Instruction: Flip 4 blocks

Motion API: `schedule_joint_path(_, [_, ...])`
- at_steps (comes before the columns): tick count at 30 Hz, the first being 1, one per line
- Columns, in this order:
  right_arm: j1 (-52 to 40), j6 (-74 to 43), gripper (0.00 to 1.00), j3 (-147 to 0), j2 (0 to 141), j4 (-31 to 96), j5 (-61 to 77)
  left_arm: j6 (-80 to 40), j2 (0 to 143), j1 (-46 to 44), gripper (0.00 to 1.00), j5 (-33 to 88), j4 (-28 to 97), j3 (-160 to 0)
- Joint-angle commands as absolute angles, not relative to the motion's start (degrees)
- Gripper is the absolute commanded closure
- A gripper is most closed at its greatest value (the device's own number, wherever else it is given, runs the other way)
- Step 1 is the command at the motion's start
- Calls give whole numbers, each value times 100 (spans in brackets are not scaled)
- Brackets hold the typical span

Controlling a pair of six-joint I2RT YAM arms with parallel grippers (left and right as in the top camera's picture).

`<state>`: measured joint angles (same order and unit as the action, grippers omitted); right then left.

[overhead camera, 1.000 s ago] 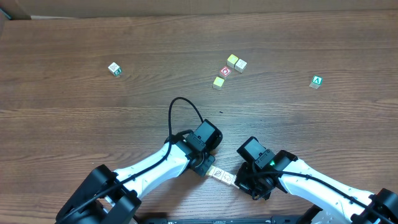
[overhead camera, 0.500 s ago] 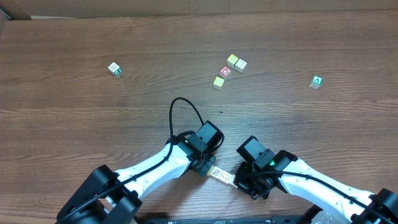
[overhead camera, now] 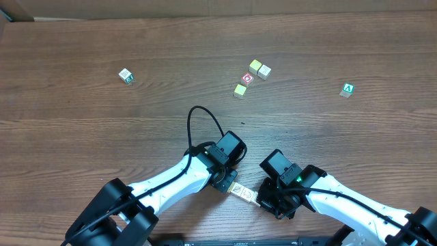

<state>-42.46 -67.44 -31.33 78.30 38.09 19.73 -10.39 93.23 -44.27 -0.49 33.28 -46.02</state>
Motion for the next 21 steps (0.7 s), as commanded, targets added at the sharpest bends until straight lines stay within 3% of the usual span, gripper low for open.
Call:
schedule_joint_path(1, [-4281,-6667,96,-3227,7856,3747,2069,-1098,9627,-4466,96,154,3446,-4410])
schedule_joint_path(21, [-4447,-6606,96,-3227,7856,3645,2161,-1205,9627,-4460,96,93,3315,-4412])
